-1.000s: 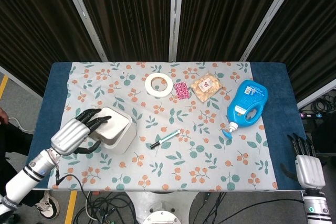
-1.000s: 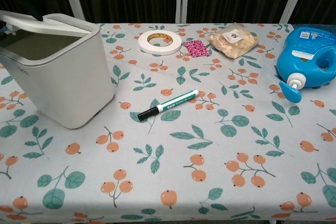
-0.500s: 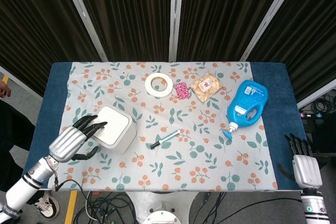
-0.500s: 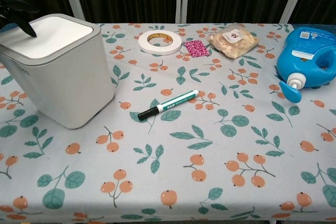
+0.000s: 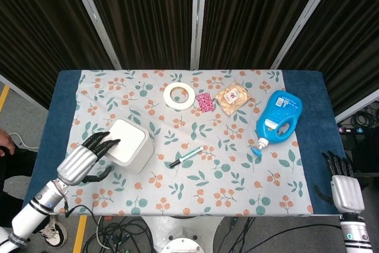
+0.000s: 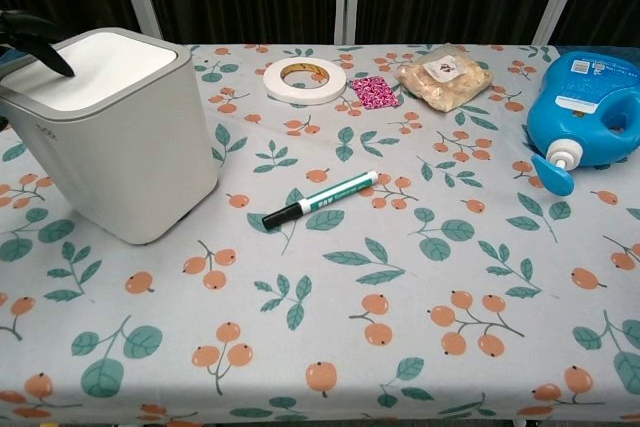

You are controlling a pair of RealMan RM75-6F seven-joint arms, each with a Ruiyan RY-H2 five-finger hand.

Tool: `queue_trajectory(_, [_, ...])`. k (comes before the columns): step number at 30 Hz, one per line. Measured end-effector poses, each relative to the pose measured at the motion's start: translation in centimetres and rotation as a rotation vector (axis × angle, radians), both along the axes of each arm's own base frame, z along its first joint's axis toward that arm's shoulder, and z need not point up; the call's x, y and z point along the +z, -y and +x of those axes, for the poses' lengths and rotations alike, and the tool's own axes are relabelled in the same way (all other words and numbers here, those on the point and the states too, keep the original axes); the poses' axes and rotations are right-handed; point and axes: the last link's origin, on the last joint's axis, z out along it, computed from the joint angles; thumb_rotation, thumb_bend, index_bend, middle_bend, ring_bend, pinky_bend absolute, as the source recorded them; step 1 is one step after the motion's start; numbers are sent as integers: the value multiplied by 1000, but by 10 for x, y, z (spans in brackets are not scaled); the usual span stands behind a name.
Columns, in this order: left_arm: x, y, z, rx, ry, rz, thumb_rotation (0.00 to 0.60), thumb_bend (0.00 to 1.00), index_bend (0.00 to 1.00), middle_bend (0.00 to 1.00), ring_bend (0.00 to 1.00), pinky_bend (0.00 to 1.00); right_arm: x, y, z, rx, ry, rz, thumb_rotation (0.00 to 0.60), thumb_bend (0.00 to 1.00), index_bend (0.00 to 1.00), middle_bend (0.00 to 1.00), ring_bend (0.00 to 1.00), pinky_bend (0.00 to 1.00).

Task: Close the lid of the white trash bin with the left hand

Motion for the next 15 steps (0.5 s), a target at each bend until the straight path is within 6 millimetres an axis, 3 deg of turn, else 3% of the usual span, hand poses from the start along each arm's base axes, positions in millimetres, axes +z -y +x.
queue_trajectory(2, [6, -1, 1, -7, 13, 29, 442, 443, 85, 219, 36, 115, 1, 0, 0, 1, 1, -4, 600, 178, 0, 0, 0, 0])
queue_trajectory(6, [27, 0, 2, -8, 60, 130, 565, 441, 104, 212, 36, 115, 1, 0, -1, -2, 3, -6, 600, 178, 0, 0, 0, 0])
queue_trajectory(8, [37, 4, -2, 13, 78, 176, 594, 441, 108, 211, 36, 115, 1, 1, -1, -2, 3, -5, 600, 178, 0, 0, 0, 0])
queue_trajectory(15, [48, 39, -52, 211, 42, 272, 600, 440, 108, 157, 36, 115, 7, 1, 1, 8, 4, -22, 600, 177, 0, 0, 0, 0])
